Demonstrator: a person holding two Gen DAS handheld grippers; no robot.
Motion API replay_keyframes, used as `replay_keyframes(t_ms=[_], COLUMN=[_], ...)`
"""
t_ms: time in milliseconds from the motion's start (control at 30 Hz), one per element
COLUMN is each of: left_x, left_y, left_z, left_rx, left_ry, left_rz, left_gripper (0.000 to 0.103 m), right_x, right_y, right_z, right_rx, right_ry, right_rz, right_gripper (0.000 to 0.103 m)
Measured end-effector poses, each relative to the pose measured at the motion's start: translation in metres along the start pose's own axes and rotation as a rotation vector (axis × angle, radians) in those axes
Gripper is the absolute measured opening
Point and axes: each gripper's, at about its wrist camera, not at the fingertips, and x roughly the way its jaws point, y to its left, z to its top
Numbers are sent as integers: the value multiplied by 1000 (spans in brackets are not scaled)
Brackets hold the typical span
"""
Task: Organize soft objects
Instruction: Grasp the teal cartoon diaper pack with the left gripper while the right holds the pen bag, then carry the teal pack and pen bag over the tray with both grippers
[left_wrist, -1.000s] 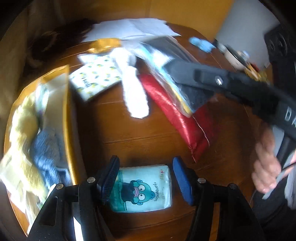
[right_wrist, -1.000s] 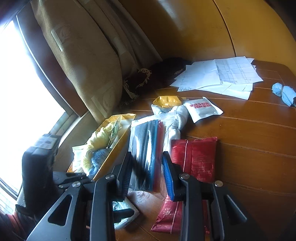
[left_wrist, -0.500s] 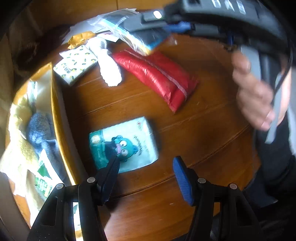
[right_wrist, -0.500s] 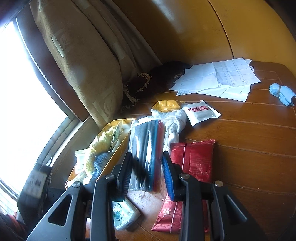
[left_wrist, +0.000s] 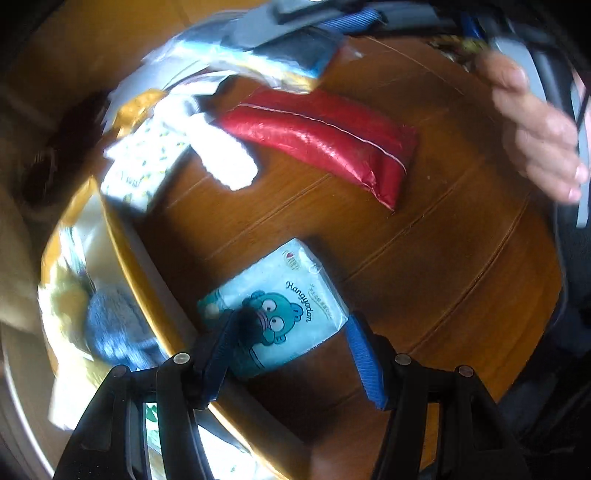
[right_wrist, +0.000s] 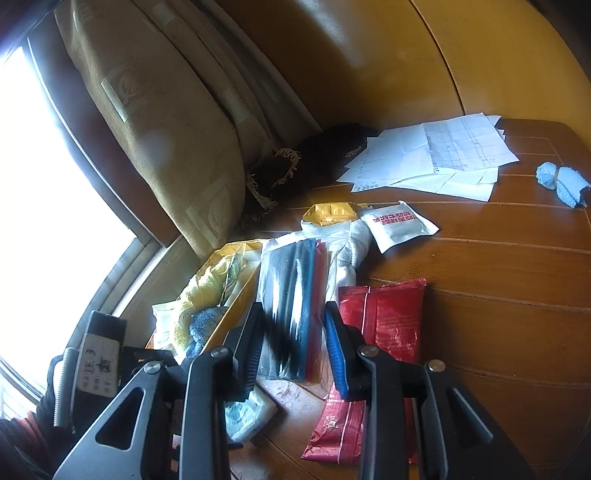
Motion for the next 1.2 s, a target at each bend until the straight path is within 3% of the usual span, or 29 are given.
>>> replay_keyframes(t_ms=[100,233,333,467,600,667,833,967,1200], left_x=[3,7,5,-4,-24,-34,-81,-107,-159], left_y=[-4,3,7,0,6,17,53,81,101], left_z=[7,21,19,10,-1,-2,-18,-43,-117], left_rx=[78,24,-20,-48,-159,-230,-451,-627,-853], left_ry=[-15,-8,-26,-61,-122,-168,-348,-442,-601], left_rz=[53,19,-2,3,5,-9,-146,-215,-199], left_gripper=[64,66,53,26,9,8,7,7,5], right_x=[1,1,2,3,4,5,7,10,24], right_y=[1,-1,-3,-2,-2,-2,-2,1,14], right_z=[-1,-1,-1,-1,-2,-2,-4,-7,-16], right_rx=[-5,1,10,9,7,7,5,-8,-59], right_ry=[3,3,5,10,14,16,23,26,67], right_rz=[0,-6,-7,-8,-11,-14,-15,-11,12], right_gripper=[31,31,31,31,31,31,31,31,31])
